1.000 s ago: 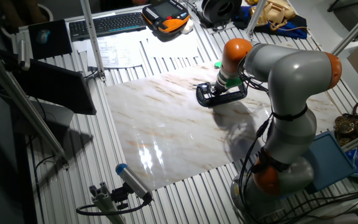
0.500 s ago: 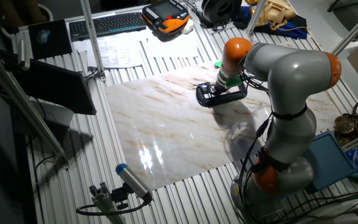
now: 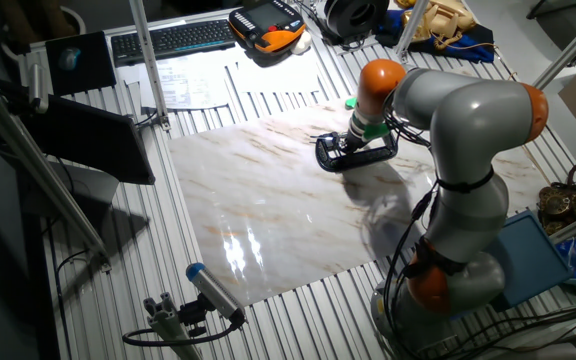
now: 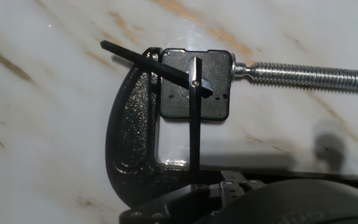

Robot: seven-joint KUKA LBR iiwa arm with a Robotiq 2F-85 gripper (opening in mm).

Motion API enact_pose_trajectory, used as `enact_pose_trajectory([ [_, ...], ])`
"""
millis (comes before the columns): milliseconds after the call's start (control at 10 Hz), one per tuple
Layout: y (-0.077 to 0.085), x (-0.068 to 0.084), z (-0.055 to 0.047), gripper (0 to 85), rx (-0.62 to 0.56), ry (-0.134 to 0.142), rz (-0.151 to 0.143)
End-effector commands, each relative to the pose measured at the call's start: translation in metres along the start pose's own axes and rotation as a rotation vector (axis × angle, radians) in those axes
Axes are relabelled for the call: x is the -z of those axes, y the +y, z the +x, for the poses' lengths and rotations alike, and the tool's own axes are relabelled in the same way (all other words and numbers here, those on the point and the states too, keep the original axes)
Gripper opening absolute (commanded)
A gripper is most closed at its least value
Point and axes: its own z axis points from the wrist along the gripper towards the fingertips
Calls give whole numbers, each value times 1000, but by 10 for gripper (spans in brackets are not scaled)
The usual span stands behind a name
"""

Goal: Turn the hands of a clock

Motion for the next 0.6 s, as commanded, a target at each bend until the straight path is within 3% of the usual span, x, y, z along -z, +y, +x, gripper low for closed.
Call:
enact_pose_trajectory([
  [0,0,0,0,0,1,4,-4],
  [500,3,-1,0,0,-3,9,0],
])
